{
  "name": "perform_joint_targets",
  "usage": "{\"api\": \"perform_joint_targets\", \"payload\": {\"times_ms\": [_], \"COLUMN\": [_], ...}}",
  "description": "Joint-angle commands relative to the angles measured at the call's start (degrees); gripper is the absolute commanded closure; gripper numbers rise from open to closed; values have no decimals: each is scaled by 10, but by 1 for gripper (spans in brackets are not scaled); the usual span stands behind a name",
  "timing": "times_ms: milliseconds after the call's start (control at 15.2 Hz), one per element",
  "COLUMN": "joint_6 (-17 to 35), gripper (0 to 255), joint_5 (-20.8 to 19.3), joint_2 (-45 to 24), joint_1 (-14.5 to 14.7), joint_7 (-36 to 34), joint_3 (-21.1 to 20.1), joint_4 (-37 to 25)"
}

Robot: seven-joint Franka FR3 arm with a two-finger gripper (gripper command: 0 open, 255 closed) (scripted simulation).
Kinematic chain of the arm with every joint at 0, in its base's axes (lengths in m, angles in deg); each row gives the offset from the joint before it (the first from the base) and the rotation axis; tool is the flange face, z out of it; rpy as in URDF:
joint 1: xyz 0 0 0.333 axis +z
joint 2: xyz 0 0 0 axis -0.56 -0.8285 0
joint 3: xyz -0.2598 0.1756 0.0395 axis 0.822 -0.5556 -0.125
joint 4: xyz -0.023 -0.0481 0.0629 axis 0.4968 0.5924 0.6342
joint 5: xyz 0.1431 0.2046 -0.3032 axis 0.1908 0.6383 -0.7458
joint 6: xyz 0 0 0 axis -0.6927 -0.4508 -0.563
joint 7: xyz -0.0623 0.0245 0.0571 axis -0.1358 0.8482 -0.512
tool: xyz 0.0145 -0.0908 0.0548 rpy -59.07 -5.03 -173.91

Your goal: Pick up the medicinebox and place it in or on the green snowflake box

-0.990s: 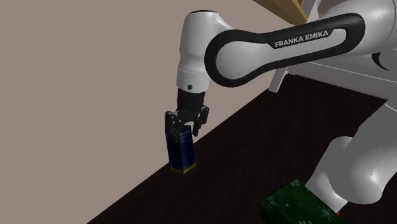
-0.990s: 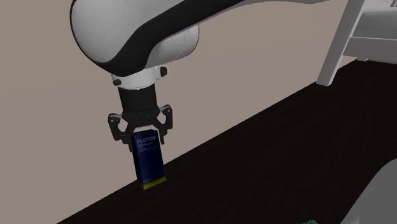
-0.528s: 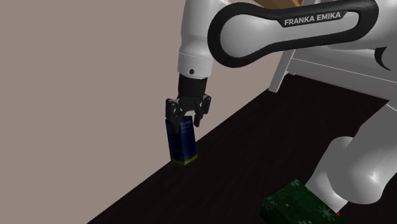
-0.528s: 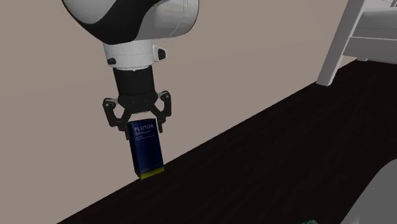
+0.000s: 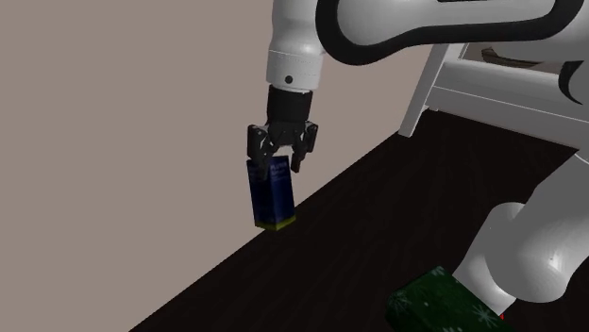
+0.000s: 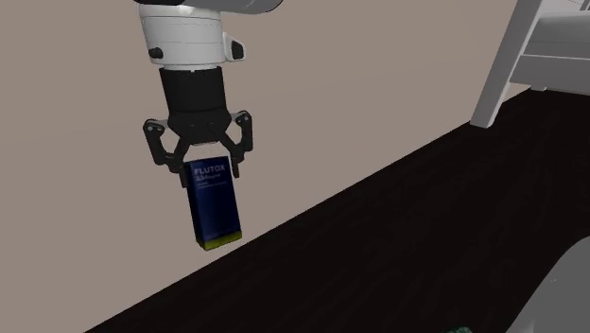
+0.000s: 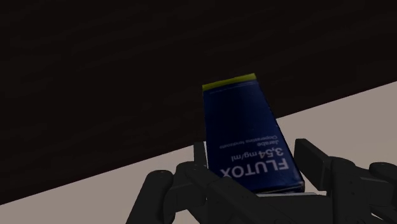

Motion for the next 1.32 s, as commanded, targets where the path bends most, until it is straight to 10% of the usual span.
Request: {"api": "perform_joint_targets", "payload": {"times_ms": [0, 1254], "joint_6": [-17, -155], "gripper": [255, 255], "joint_5": [-1, 117], "joint_2": [-2, 410], "joint_1": [0, 91], "joint_7": [-2, 11], "joint_3": [0, 61], "joint_4": [-19, 244]}}
